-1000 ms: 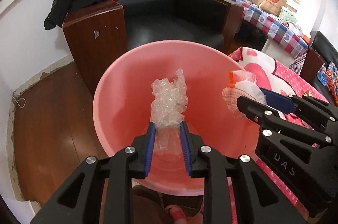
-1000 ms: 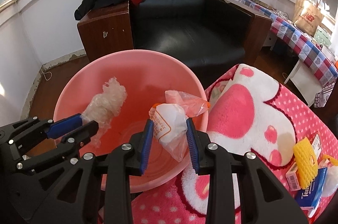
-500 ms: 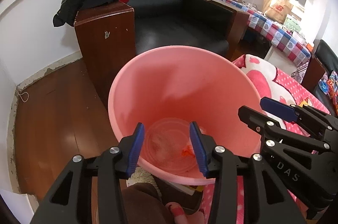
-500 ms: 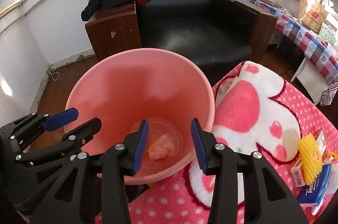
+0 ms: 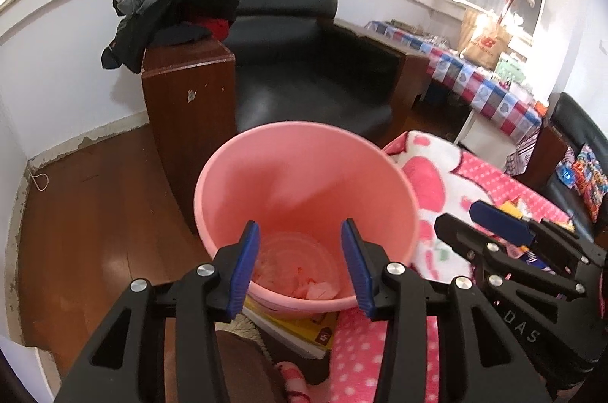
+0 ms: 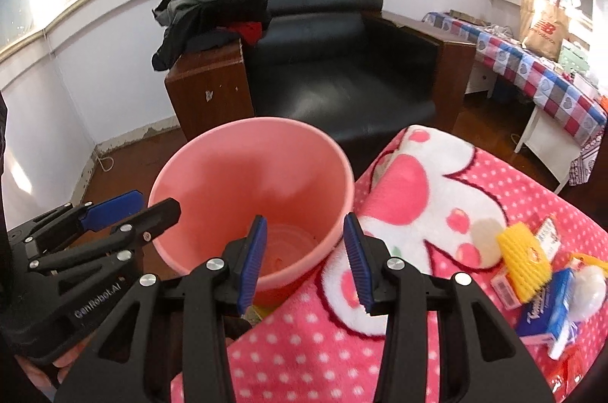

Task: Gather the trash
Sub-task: 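Move both tools back over the table toward the yellow foam net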

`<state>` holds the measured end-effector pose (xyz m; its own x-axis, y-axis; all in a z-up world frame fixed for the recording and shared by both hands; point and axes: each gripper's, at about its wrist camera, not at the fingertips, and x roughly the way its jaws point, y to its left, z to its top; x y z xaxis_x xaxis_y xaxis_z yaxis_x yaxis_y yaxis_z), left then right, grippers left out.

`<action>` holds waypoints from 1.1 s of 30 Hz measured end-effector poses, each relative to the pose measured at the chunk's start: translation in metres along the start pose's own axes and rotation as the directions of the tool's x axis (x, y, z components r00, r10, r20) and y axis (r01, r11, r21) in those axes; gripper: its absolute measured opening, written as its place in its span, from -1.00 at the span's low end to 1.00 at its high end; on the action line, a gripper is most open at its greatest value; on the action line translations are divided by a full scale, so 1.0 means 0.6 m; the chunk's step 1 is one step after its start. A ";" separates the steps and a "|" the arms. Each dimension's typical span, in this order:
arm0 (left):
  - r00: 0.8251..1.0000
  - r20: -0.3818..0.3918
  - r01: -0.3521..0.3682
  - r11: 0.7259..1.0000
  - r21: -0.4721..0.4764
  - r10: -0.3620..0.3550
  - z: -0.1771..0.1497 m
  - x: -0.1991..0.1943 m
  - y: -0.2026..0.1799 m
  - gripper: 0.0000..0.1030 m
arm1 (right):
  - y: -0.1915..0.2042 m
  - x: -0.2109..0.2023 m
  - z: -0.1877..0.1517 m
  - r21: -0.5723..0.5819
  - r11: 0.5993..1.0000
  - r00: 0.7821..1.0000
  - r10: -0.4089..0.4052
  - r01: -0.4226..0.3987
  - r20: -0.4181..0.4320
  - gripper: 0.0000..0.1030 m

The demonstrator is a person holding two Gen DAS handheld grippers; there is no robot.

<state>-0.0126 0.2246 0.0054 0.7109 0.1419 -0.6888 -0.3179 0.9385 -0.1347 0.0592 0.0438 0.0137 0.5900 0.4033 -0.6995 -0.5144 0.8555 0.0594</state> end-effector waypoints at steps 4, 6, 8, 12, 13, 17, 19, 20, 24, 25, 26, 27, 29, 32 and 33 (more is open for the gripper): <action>0.999 0.025 0.032 0.999 0.013 -0.032 -0.004 -0.023 -0.023 -0.14 | -0.017 -0.029 -0.018 0.011 0.999 0.999 -0.034 0.034 0.016 -0.18; 0.998 0.037 0.054 0.998 0.026 -0.055 -0.009 -0.033 -0.041 -0.14 | -0.025 -0.039 -0.028 0.015 0.998 0.998 -0.055 0.054 0.019 -0.18; 0.996 0.045 0.081 0.996 0.043 -0.083 -0.015 -0.041 -0.059 -0.14 | -0.043 -0.054 -0.044 0.028 0.996 0.996 -0.082 0.081 0.020 -0.18; 0.989 0.054 0.130 0.989 0.073 -0.134 -0.026 -0.051 -0.096 -0.14 | -0.077 -0.079 -0.074 0.070 0.991 0.993 -0.118 0.117 0.011 -0.18; 0.988 0.054 0.142 0.987 0.079 -0.147 -0.028 -0.053 -0.103 -0.14 | -0.084 -0.084 -0.080 0.076 0.989 0.992 -0.126 0.125 0.010 -0.18; 0.979 0.052 0.188 0.974 0.123 -0.195 -0.041 -0.062 -0.139 -0.14 | -0.124 -0.118 -0.112 0.116 0.978 0.984 -0.175 0.171 0.018 -0.18; 0.974 0.049 0.211 0.966 0.146 -0.220 -0.048 -0.065 -0.160 -0.14 | -0.143 -0.133 -0.124 0.137 0.972 0.981 -0.194 0.189 0.022 -0.18; 0.971 0.045 0.225 0.962 0.156 -0.235 -0.052 -0.066 -0.170 -0.14 | -0.155 -0.143 -0.132 0.151 0.968 0.978 -0.206 0.200 0.026 -0.18; 0.962 0.019 0.266 0.946 0.187 -0.274 -0.061 -0.062 -0.207 -0.14 | -0.194 -0.171 -0.155 0.201 0.950 0.967 -0.251 0.240 0.031 -0.18; 0.959 0.010 0.277 0.941 0.193 -0.285 -0.064 -0.060 -0.216 -0.14 | -0.203 -0.176 -0.162 0.209 0.946 0.965 -0.259 0.247 0.033 -0.18; 0.956 0.004 0.286 0.938 0.197 -0.293 -0.066 -0.059 -0.223 -0.14 | -0.214 -0.182 -0.170 0.222 0.941 0.962 -0.270 0.256 0.032 -0.18; 0.953 -0.003 0.298 0.933 0.203 -0.304 -0.069 -0.057 -0.233 -0.14 | -0.226 -0.187 -0.177 0.235 0.936 0.960 -0.277 0.263 0.030 -0.17; 0.947 -0.018 0.317 0.924 0.213 -0.320 -0.073 -0.051 -0.252 -0.14 | -0.245 -0.194 -0.187 0.257 0.927 0.957 -0.289 0.274 0.024 -0.17; 0.940 -0.038 0.337 0.912 0.234 -0.338 -0.078 -0.041 -0.281 -0.14 | -0.274 -0.205 -0.200 0.294 0.911 0.951 -0.308 0.288 0.023 -0.17; 0.939 -0.045 0.341 0.907 0.246 -0.341 -0.079 -0.036 -0.293 -0.14 | -0.283 -0.208 -0.203 0.305 0.906 0.949 -0.314 0.292 0.023 -0.17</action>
<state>-0.0014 0.0416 0.0103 0.7474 -0.2007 -0.6333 0.1082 0.9773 -0.1821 -0.0029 -0.1917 0.0041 0.7355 0.1220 -0.6664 -0.1041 0.9923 0.0667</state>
